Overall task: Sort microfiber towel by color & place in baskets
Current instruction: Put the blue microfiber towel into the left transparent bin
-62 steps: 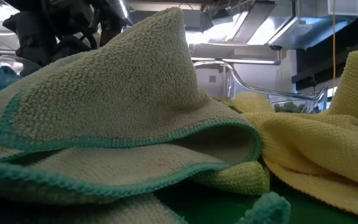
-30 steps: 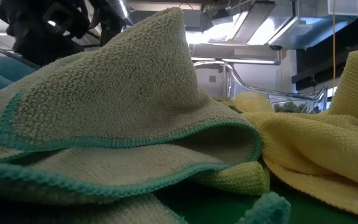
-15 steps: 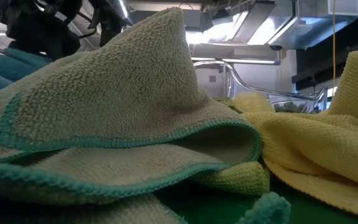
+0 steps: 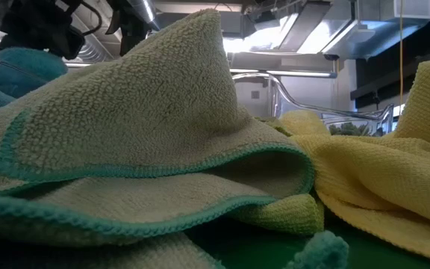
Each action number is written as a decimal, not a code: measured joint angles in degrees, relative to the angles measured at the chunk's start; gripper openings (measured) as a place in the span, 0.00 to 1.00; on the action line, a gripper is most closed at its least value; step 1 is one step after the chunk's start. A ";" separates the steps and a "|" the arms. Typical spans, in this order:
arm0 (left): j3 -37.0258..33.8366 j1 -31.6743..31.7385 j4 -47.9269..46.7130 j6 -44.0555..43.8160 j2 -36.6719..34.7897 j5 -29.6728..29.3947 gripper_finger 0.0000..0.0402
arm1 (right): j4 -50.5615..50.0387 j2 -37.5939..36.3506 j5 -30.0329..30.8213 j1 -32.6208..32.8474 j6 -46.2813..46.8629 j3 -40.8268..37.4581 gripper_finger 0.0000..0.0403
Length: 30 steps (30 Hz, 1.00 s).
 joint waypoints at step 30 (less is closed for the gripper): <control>0.02 0.00 -21.55 -12.00 -15.07 6.83 0.27 | 0.05 0.00 0.00 0.00 0.00 0.00 0.43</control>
